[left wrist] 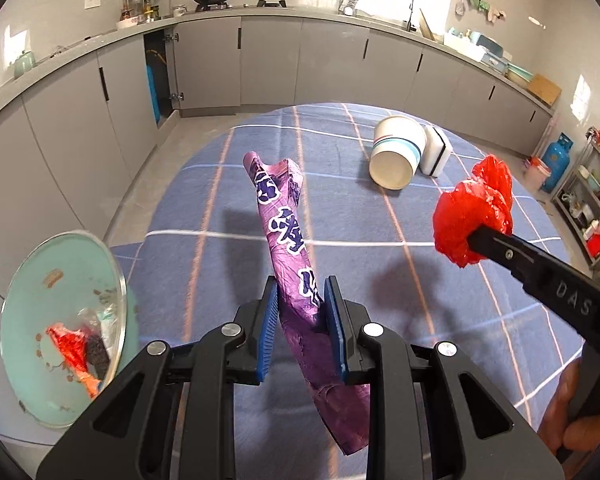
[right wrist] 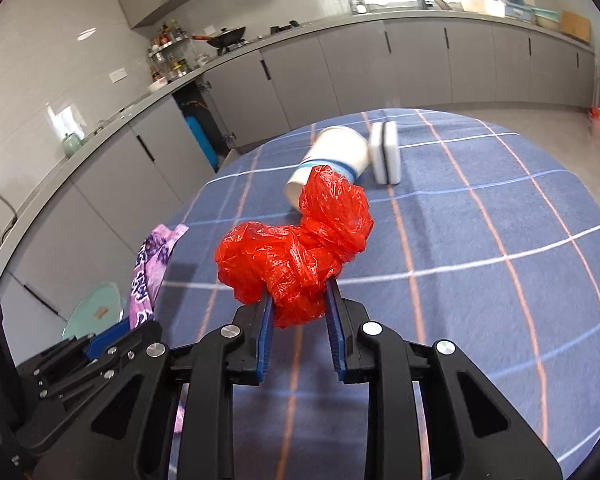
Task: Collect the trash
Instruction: 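Carry the purple wrapper and red plastic bag over the teal bucket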
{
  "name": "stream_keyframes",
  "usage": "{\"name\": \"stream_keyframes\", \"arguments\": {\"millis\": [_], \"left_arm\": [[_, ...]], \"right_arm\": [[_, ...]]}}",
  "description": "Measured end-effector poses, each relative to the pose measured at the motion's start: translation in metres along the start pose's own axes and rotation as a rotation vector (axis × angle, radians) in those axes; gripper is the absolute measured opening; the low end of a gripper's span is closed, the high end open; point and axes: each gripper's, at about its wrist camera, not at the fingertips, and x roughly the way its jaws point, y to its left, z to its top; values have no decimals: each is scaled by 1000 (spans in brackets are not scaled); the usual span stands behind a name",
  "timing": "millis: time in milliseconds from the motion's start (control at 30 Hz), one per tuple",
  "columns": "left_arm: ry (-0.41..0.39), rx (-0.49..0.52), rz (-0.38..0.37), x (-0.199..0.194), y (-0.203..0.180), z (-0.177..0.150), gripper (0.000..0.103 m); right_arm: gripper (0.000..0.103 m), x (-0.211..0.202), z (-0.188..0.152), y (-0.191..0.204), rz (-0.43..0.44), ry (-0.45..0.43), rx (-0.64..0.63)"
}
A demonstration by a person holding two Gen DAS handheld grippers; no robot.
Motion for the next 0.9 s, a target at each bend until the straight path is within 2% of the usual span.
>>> {"name": "stream_keyframes", "arguments": {"millis": [467, 900], "left_arm": [[-40, -51, 118, -40, 65, -23, 24], [-48, -125, 182, -63, 123, -42, 24]], "right_arm": [[25, 4, -27, 76, 87, 40, -95], [25, 11, -45, 138, 148, 69, -201]]}}
